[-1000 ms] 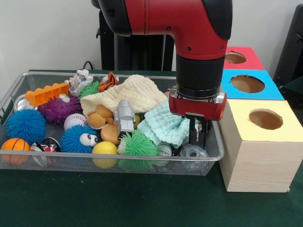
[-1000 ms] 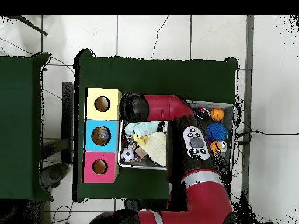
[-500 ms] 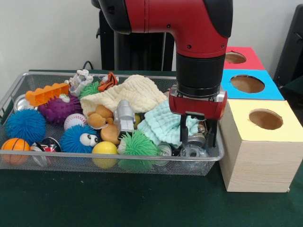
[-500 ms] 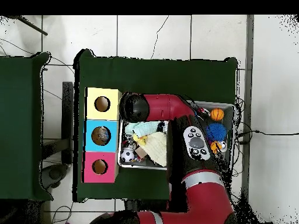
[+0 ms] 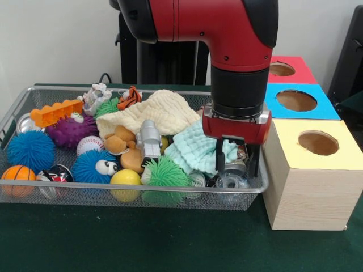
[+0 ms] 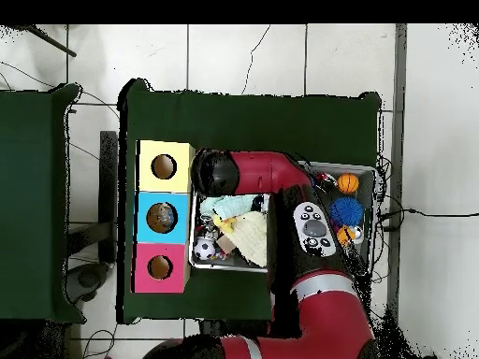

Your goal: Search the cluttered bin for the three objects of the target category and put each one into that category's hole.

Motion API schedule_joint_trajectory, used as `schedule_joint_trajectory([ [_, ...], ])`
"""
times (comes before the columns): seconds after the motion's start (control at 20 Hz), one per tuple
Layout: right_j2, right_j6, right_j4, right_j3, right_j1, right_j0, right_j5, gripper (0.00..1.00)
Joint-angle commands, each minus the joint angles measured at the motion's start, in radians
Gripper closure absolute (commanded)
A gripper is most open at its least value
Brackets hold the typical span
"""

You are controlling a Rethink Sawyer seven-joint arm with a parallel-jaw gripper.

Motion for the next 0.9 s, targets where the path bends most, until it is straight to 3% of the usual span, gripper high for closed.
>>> schedule_joint_trajectory([
  [0.05,0.035,0.007,-0.022,0.076,0.061,-0.012,-0.012,0.0],
  [0.9,0.018,0.004,-0.036,-0.003,0.141,0.012,-0.008,0.0],
])
